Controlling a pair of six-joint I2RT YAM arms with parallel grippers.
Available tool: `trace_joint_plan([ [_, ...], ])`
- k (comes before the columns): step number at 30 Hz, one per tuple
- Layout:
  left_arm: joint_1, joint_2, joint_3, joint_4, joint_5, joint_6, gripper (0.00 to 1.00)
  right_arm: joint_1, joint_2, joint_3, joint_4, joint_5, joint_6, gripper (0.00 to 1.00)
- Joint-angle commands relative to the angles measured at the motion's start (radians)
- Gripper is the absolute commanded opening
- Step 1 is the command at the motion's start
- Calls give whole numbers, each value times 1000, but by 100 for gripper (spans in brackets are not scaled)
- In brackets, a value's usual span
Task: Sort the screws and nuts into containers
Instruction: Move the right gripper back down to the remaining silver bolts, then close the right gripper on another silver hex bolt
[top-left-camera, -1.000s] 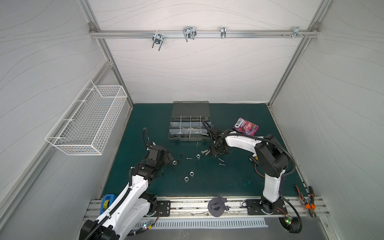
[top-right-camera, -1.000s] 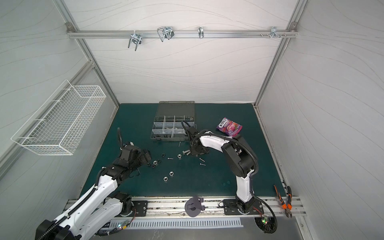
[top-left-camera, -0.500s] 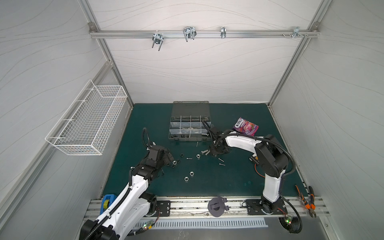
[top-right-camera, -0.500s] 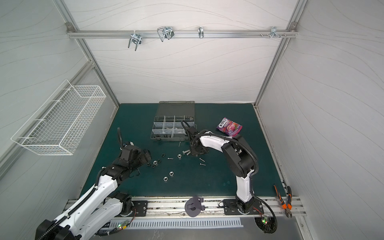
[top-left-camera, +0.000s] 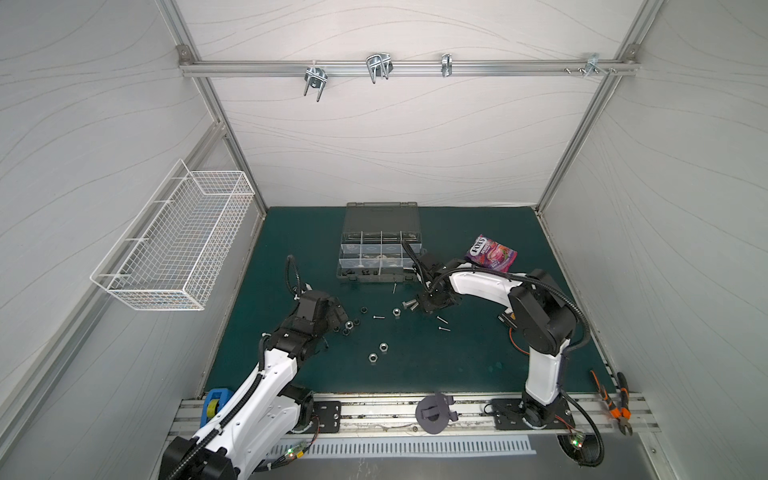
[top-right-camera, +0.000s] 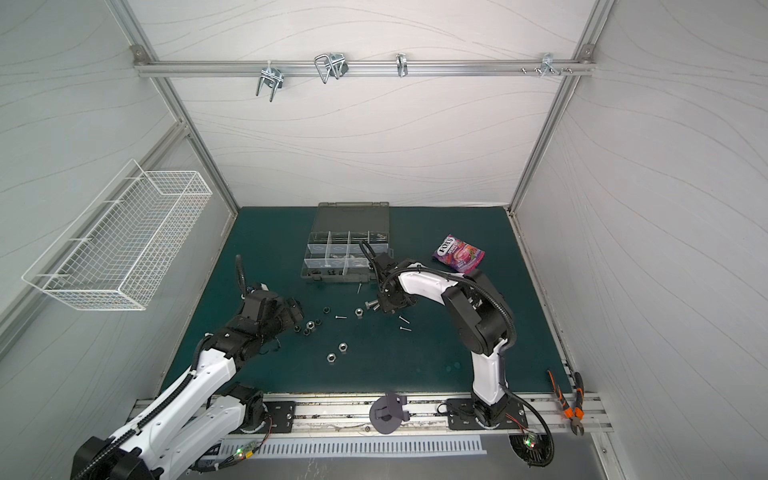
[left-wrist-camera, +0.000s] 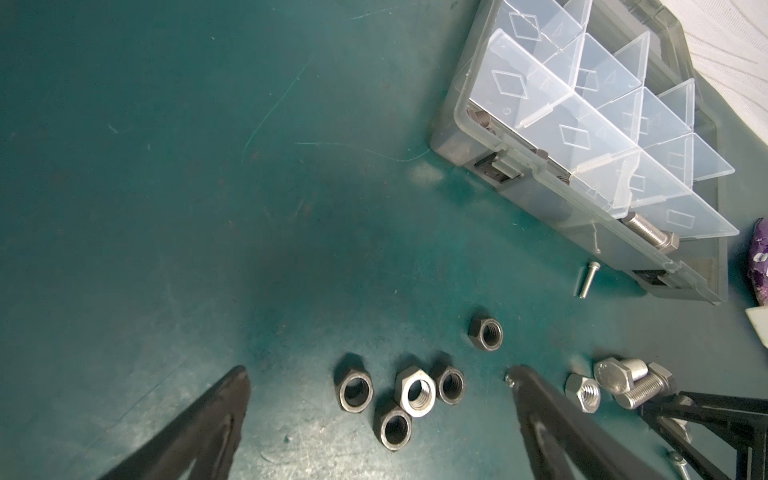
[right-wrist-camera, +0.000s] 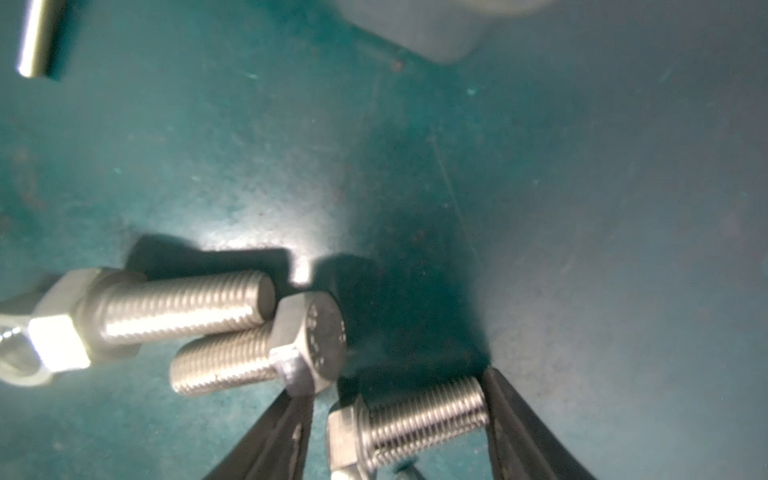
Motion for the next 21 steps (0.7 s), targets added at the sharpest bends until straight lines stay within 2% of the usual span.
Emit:
trace_joint_plan([
  [1, 3, -12, 40, 13, 0, -16, 99, 22, 28, -40, -32, -69, -22, 64],
  [6, 3, -21, 38, 3, -2, -19, 99, 21, 31, -44, -56, -37, -16, 61],
  [11, 3, -29, 37, 1, -5, -20, 99, 22, 31, -52, -52, -33, -2, 53],
  [21, 3, -23, 40, 7, -5, -20, 99, 22, 11, -62, -53, -27, 19, 44],
])
